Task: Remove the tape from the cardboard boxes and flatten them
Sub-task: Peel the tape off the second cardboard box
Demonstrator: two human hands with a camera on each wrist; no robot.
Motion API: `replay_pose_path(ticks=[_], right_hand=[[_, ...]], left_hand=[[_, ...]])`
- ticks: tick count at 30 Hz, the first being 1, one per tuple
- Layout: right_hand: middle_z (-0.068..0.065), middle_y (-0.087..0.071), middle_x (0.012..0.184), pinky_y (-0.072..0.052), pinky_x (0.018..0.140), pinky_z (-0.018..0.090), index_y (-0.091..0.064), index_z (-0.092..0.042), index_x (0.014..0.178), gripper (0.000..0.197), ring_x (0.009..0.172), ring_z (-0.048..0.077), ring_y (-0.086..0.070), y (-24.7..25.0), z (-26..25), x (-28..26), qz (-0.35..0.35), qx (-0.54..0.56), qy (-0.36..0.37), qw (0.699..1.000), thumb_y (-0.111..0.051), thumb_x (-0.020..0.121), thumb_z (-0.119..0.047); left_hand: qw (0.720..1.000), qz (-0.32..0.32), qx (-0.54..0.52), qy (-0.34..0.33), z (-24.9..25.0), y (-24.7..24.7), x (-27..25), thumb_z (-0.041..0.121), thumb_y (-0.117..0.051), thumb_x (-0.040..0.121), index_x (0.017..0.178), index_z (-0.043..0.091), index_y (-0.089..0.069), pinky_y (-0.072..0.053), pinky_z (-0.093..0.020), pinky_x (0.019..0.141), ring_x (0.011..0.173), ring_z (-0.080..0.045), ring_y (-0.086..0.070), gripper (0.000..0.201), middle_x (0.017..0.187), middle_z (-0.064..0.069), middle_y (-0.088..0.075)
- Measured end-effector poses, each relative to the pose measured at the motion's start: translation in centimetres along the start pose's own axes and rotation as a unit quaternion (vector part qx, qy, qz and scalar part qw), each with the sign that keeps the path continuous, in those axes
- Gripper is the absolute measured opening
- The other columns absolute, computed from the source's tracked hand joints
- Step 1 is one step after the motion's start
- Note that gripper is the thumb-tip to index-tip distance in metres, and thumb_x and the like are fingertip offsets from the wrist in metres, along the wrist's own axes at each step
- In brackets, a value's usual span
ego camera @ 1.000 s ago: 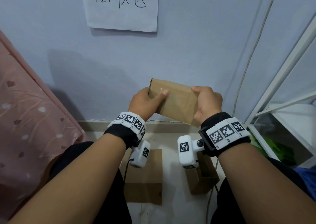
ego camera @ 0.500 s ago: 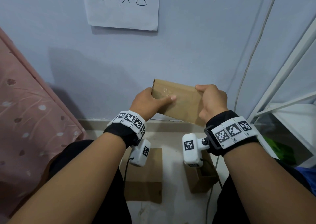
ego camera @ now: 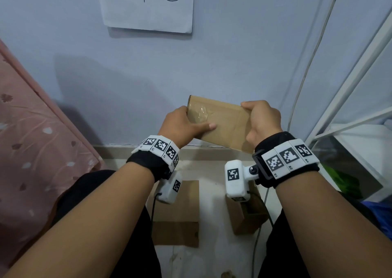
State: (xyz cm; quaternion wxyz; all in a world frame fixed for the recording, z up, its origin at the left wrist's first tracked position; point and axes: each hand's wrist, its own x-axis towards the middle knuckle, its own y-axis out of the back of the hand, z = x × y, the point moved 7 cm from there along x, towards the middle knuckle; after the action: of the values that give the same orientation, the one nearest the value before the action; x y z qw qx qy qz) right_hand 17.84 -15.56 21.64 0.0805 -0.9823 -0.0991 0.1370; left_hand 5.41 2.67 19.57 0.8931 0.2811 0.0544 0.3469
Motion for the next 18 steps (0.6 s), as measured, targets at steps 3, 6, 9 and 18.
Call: replay_pose_path(ticks=[3,6,9,18], right_hand=[[0.011,-0.075,0.103,-0.058,0.096,0.052,-0.073,-0.009,0.082,0.005,0.101,0.033,-0.071,0.28,-0.18,0.08,0.002,0.002,0.0,1.0,-0.07,0.081,-0.005],[0.012,-0.075,0.104,-0.059,0.092,0.051,-0.072,-0.007,0.088,0.008,0.098,0.033,-0.072,0.76,-0.61,0.26,0.005,0.004,-0.004,1.0,-0.069,0.082,-0.004],[0.01,-0.072,0.093,-0.061,0.089,0.05,-0.072,-0.006,0.087,0.007,0.086,0.031,-0.07,0.92,-0.79,0.36,0.005,0.002,-0.001,1.0,-0.069,0.082,-0.003],[0.013,-0.075,0.103,-0.058,0.093,0.056,-0.072,-0.007,0.09,0.008,0.093,0.032,-0.072,0.7,-0.36,-0.06,-0.002,-0.012,-0.013,1.0,-0.07,0.082,-0.006]], left_hand=[[0.999,0.0,-0.032,-0.009,0.22,0.36,0.26,0.041,-0.086,0.074,0.104,0.012,-0.067,-0.064,-0.045,0.071,0.084,-0.023,-0.073,0.046,0.097,-0.005,-0.072],[0.997,-0.028,-0.061,-0.03,0.43,0.62,0.47,0.022,-0.076,0.09,0.111,0.008,-0.07,-0.064,-0.045,0.07,0.088,-0.031,-0.074,0.026,0.101,-0.013,-0.074],[0.997,-0.053,-0.052,-0.033,0.58,0.22,0.2,0.032,-0.076,0.089,0.113,0.015,-0.068,-0.064,-0.04,0.073,0.094,-0.023,-0.073,0.031,0.108,-0.004,-0.072],[0.999,-0.009,-0.03,-0.028,0.65,0.57,-0.24,0.027,-0.085,0.079,0.102,0.007,-0.069,-0.063,-0.046,0.069,0.079,-0.024,-0.074,0.035,0.094,-0.006,-0.073]])
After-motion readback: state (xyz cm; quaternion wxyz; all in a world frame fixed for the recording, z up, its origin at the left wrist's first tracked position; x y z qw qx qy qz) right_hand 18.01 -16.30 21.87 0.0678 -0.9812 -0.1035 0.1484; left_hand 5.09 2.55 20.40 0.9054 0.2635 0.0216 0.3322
